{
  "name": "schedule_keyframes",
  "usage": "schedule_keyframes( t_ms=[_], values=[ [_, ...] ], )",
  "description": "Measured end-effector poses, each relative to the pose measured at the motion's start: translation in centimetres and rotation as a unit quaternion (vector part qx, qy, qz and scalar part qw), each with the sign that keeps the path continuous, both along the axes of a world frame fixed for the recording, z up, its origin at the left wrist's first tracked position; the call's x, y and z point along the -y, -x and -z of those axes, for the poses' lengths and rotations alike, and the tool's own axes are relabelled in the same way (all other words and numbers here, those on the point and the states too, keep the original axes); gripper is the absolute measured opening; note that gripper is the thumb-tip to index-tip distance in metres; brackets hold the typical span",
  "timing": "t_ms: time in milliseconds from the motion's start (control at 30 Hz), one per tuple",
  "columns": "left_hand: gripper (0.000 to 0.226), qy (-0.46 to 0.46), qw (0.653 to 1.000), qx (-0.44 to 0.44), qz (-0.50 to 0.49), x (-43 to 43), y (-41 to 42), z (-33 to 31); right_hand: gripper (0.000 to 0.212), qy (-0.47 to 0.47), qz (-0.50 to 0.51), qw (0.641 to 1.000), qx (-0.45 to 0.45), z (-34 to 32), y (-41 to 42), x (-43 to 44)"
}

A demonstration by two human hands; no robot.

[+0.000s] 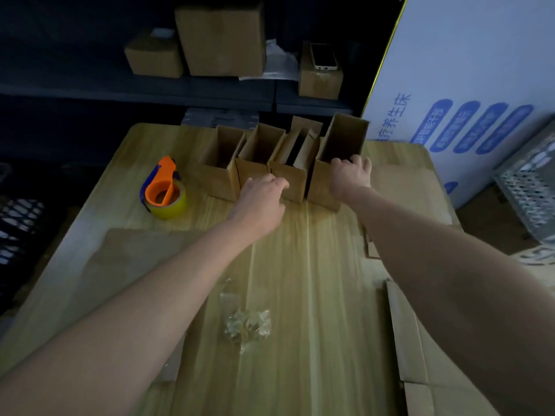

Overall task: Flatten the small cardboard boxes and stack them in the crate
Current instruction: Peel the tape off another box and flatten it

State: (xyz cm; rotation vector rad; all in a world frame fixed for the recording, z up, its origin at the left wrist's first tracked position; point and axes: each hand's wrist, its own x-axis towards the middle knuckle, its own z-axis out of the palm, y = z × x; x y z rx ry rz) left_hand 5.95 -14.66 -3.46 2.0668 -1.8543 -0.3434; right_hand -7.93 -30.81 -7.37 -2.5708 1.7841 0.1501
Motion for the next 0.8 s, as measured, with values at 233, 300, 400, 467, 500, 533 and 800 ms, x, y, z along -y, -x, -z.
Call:
schedule_keyframes(
  t_ms=[233, 300, 400, 467, 500, 533, 800],
  values=[
    [0.055, -0.008, 0.999, -0.039, -0.015, -0.1, 1.0, 0.0, 0.022, 0.146, 0.006, 0.986, 0.076, -3.2, 0.8, -0.7],
    [0.067, -0.010, 0.997, -0.067, -0.023, 0.0, 1.4, -0.5, 0.019, 0.160, 0.028, 0.981, 0.109, -5.4, 1.5, -1.6],
    [0.098, -0.033, 0.994, -0.106, -0.023, 0.1, 2.2, -1.4, 0.018, 0.150, 0.085, 0.968, 0.185, -8.4, 2.3, -3.9],
    [0.118, -0.057, 0.988, -0.144, -0.018, -0.2, 2.5, -2.1, 0.013, 0.105, 0.153, 0.947, 0.261, -10.1, 2.8, -5.9],
    [0.124, -0.066, 0.985, -0.161, -0.008, -0.4, 2.5, -2.3, 0.013, 0.078, 0.187, 0.933, 0.299, -10.8, 3.0, -6.8],
    [0.130, -0.072, 0.983, -0.171, 0.008, -0.7, 2.4, -2.4, 0.015, 0.049, 0.219, 0.917, 0.330, -11.4, 3.3, -7.6],
    [0.126, -0.098, 0.976, -0.143, 0.132, -4.0, 1.4, -2.0, 0.017, -0.030, 0.330, 0.843, 0.423, -10.9, 5.1, -15.2]
  ],
)
